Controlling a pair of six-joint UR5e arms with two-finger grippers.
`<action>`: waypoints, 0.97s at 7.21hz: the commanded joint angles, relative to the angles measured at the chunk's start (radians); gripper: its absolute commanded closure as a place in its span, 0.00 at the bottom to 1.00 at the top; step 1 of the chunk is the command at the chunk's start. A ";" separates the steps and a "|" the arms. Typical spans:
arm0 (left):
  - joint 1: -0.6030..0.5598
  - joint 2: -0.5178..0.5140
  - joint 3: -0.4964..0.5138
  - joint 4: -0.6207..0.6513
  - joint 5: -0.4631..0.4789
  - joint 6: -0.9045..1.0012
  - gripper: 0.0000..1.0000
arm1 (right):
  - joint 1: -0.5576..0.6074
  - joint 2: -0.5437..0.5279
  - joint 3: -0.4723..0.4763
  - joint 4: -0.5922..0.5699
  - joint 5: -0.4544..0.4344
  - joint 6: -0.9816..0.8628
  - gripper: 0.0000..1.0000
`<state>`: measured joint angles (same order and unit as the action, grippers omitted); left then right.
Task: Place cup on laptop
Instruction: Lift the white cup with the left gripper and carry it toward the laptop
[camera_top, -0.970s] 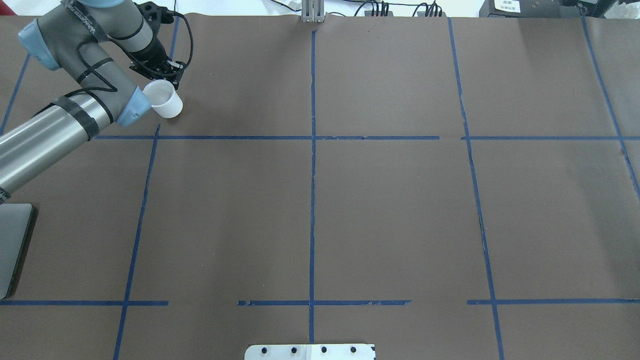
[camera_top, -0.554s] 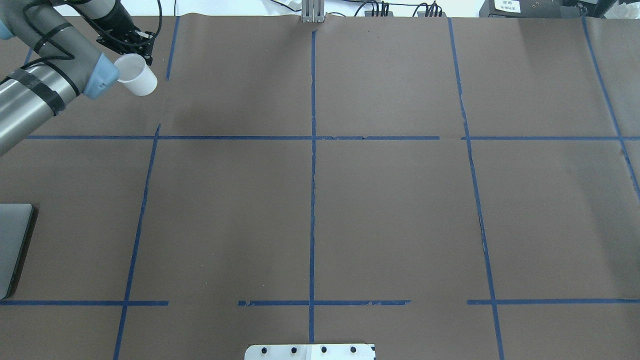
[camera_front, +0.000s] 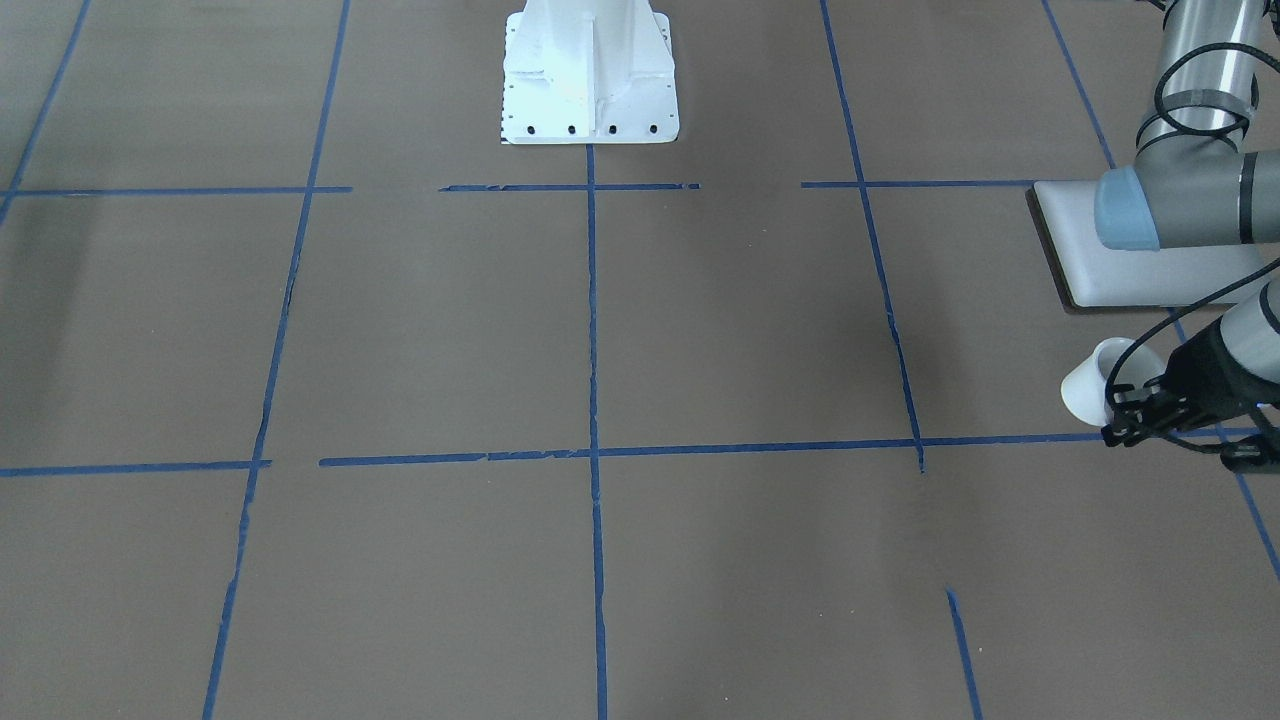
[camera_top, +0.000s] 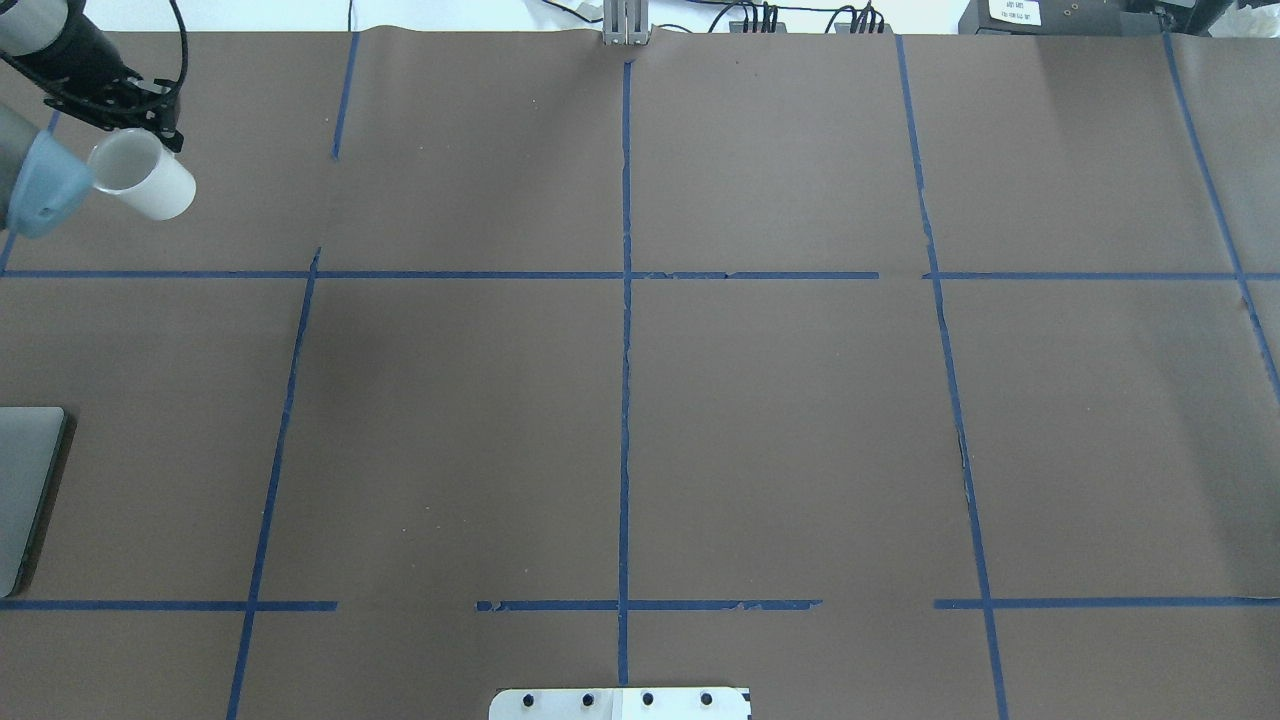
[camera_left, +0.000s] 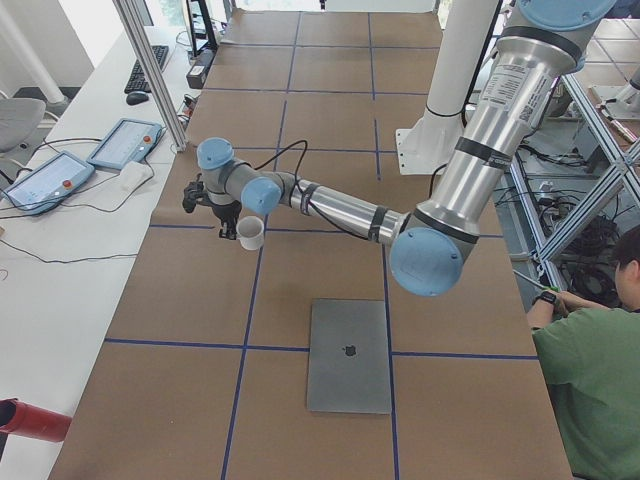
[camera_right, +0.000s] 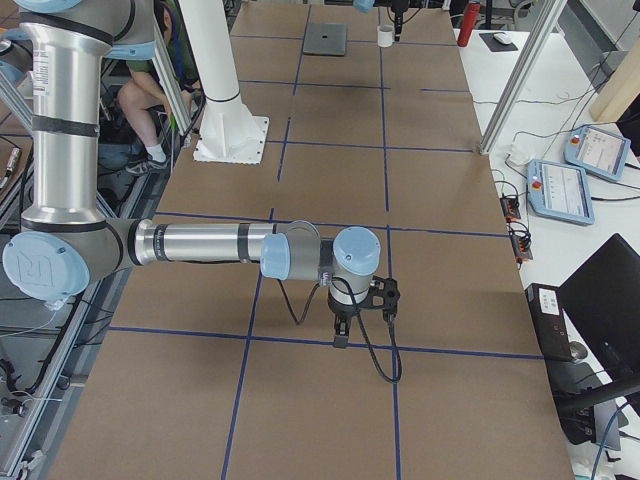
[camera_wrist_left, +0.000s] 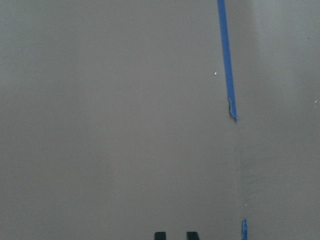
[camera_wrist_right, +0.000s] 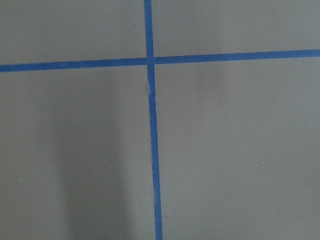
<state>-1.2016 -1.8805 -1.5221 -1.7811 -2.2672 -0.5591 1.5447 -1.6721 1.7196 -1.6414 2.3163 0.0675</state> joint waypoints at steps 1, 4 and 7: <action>-0.009 0.301 -0.151 -0.112 0.001 0.001 1.00 | 0.000 0.000 0.000 0.000 0.000 0.000 0.00; -0.012 0.573 -0.127 -0.440 0.001 -0.018 1.00 | 0.000 0.000 0.000 0.000 0.000 0.000 0.00; -0.010 0.615 0.070 -0.775 0.006 -0.181 1.00 | 0.000 0.000 0.000 0.000 0.000 0.000 0.00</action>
<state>-1.2133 -1.2778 -1.5434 -2.4023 -2.2628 -0.6676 1.5447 -1.6721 1.7196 -1.6414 2.3163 0.0675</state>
